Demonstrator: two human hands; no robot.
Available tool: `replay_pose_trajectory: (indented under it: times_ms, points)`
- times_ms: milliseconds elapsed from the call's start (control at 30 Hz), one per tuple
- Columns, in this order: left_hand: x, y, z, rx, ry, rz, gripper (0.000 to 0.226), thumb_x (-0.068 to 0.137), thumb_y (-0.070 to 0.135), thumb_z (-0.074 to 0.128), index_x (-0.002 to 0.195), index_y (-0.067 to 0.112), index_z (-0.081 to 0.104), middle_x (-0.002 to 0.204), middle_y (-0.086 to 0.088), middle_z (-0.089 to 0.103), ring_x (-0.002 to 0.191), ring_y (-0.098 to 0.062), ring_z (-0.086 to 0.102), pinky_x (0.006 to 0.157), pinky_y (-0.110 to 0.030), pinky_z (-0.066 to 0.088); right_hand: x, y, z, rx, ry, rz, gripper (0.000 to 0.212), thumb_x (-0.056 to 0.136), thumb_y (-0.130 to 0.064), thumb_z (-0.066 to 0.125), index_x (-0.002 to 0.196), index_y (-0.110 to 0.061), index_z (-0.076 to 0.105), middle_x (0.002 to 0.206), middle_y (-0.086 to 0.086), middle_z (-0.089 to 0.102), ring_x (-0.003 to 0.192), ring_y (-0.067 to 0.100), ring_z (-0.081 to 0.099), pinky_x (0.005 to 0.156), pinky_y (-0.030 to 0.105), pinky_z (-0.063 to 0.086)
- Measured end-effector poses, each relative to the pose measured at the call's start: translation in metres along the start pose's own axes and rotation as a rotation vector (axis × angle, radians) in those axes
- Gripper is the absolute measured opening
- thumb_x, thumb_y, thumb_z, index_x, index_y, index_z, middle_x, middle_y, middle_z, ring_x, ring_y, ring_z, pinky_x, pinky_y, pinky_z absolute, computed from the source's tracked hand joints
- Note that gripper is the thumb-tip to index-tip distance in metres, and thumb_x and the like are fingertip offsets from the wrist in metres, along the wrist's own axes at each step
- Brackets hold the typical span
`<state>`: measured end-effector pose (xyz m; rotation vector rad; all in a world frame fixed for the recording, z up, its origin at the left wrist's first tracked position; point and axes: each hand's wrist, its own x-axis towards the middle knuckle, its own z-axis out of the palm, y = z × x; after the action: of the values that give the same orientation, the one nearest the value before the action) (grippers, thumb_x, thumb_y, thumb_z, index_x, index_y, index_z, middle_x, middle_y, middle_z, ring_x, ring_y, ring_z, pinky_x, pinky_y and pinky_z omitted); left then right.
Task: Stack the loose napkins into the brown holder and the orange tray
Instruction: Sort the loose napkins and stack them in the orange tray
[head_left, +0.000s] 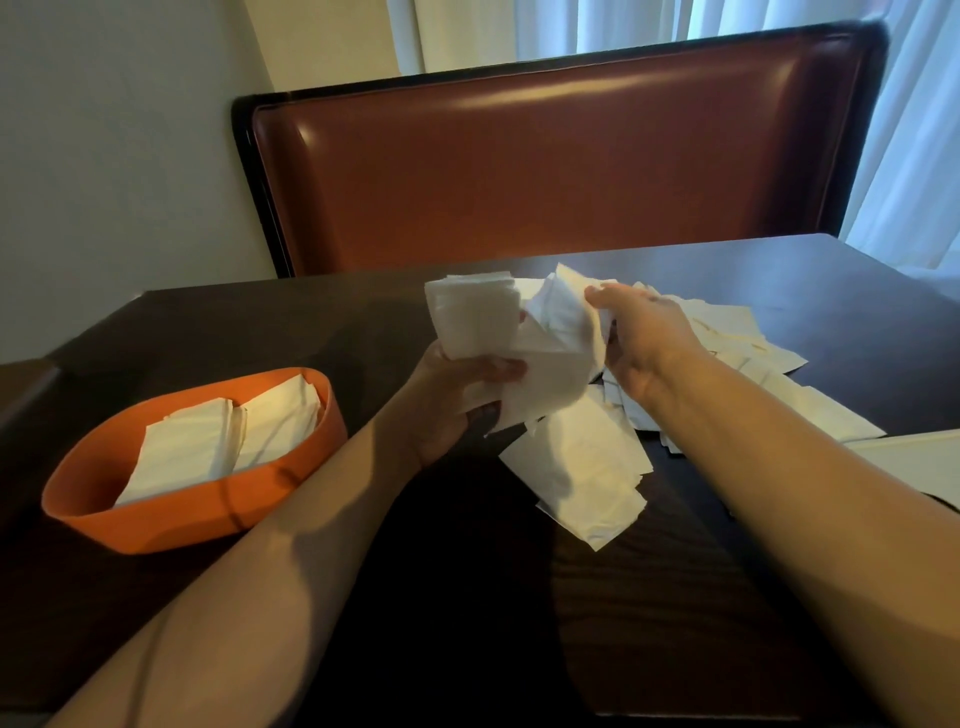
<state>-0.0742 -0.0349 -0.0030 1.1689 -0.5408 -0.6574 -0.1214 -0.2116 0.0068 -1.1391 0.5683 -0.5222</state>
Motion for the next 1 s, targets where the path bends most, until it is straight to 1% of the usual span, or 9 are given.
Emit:
replay_pose_trajectory:
  times_ms: [167, 333, 433, 533, 633, 733, 800, 900, 1000]
  points:
    - [0.001, 0.009, -0.006, -0.047, 0.055, 0.016, 0.053, 0.069, -0.003, 0.069, 0.113, 0.024, 0.056, 0.112, -0.008, 0.055, 0.105, -0.028, 0.058, 0.060, -0.035, 0.060, 0.006, 0.012, 0.000, -0.384, -0.059, -0.011, 0.031, 0.092, -0.018, 0.069, 0.119, -0.006, 0.059, 0.110, 0.015, 0.062, 0.083, 0.020, 0.051, 0.060, 0.028, 0.044]
    - [0.004, 0.008, -0.009, -0.018, 0.109, 0.079, 0.050, 0.064, 0.008, 0.066, 0.111, 0.024, 0.056, 0.108, -0.006, 0.056, 0.105, -0.026, 0.059, 0.067, -0.034, 0.058, -0.016, -0.002, 0.012, -0.591, -0.205, -0.441, 0.031, 0.098, -0.044, 0.052, 0.094, -0.018, 0.069, 0.089, -0.016, 0.064, 0.081, 0.001, 0.059, 0.072, 0.020, 0.046]
    - [0.005, 0.008, -0.012, -0.004, 0.142, 0.109, 0.048, 0.065, 0.009, 0.066, 0.110, 0.023, 0.056, 0.105, -0.006, 0.057, 0.101, -0.023, 0.060, 0.069, -0.035, 0.059, -0.029, -0.008, 0.012, -0.574, -0.460, -0.593, 0.022, 0.093, -0.043, 0.057, 0.085, -0.027, 0.070, 0.084, -0.018, 0.070, 0.078, -0.005, 0.065, 0.069, 0.013, 0.051]
    - [0.005, 0.008, -0.012, -0.005, 0.159, 0.117, 0.041, 0.072, 0.010, 0.067, 0.110, 0.022, 0.057, 0.105, -0.006, 0.059, 0.099, -0.023, 0.061, 0.073, -0.039, 0.059, -0.026, -0.001, 0.011, -0.793, -0.491, -0.783, 0.004, 0.088, -0.031, 0.070, 0.084, -0.029, 0.069, 0.080, -0.021, 0.065, 0.074, -0.008, 0.062, 0.065, 0.007, 0.048]
    - [0.004, 0.009, -0.010, -0.070, 0.269, 0.074, 0.011, 0.096, 0.022, 0.055, 0.106, 0.023, 0.059, 0.098, -0.004, 0.063, 0.093, -0.023, 0.061, 0.076, -0.039, 0.051, -0.030, -0.011, 0.006, -0.548, -0.617, -0.545, 0.007, 0.092, -0.019, 0.065, 0.087, -0.018, 0.069, 0.081, -0.008, 0.068, 0.076, 0.000, 0.063, 0.065, 0.011, 0.050]
    - [0.005, 0.008, -0.013, -0.072, 0.227, 0.020, 0.044, 0.102, 0.042, 0.041, 0.129, 0.011, 0.057, 0.112, -0.015, 0.067, 0.100, -0.030, 0.063, 0.085, -0.041, 0.047, -0.041, -0.024, 0.001, -0.164, -0.929, -0.112, 0.008, 0.088, -0.013, 0.061, 0.086, -0.010, 0.068, 0.085, 0.003, 0.068, 0.082, 0.015, 0.064, 0.067, 0.022, 0.056]
    - [0.003, 0.009, -0.011, -0.058, 0.146, -0.047, 0.046, 0.104, 0.046, 0.034, 0.121, 0.013, 0.061, 0.104, -0.013, 0.073, 0.092, -0.026, 0.070, 0.083, -0.040, 0.055, -0.041, -0.018, 0.006, -0.181, -0.864, -0.165, 0.008, 0.084, -0.015, 0.065, 0.081, -0.013, 0.072, 0.081, -0.001, 0.070, 0.078, 0.012, 0.065, 0.068, 0.022, 0.055]
    - [0.002, 0.007, -0.006, -0.133, 0.023, -0.137, 0.055, 0.103, 0.054, 0.023, 0.114, 0.014, 0.060, 0.090, -0.011, 0.072, 0.074, -0.022, 0.069, 0.068, -0.034, 0.058, -0.034, -0.003, 0.014, -0.449, -0.524, -0.551, 0.005, 0.089, -0.015, 0.069, 0.088, -0.015, 0.074, 0.077, -0.010, 0.070, 0.068, 0.001, 0.062, 0.064, 0.014, 0.049]
    - [0.003, 0.004, -0.006, -0.138, -0.056, -0.187, 0.066, 0.099, 0.063, 0.015, 0.116, 0.017, 0.059, 0.092, -0.013, 0.066, 0.075, -0.023, 0.065, 0.061, -0.032, 0.056, -0.025, 0.004, 0.013, -0.546, -0.414, -0.689, 0.006, 0.090, -0.014, 0.070, 0.095, -0.012, 0.073, 0.088, -0.005, 0.073, 0.078, 0.005, 0.068, 0.072, 0.015, 0.054]
